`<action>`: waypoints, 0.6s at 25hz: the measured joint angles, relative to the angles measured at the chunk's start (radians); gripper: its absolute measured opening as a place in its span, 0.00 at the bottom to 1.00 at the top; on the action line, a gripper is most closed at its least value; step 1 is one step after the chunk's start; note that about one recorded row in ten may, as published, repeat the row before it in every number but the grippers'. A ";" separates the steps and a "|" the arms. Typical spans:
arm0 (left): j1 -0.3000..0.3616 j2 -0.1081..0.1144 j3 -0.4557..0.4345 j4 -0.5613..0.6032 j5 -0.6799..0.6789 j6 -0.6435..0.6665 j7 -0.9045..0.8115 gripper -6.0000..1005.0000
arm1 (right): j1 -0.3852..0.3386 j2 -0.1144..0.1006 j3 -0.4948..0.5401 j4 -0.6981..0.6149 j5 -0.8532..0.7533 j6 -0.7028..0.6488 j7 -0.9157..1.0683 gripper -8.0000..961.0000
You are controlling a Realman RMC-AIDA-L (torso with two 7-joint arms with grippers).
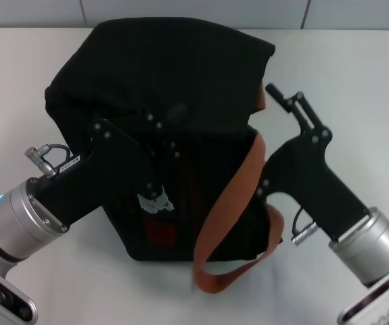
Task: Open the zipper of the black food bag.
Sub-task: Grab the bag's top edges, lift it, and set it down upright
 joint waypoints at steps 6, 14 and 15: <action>-0.008 0.000 0.000 0.000 0.000 -0.010 0.000 0.09 | -0.004 0.000 0.007 -0.008 -0.037 0.040 -0.004 0.85; -0.011 0.000 0.000 -0.007 0.000 -0.011 0.000 0.09 | 0.004 0.000 0.027 0.010 -0.031 0.046 -0.068 0.81; -0.011 0.000 0.000 -0.009 0.000 -0.011 0.000 0.09 | 0.005 0.000 0.031 0.011 -0.031 0.047 -0.070 0.81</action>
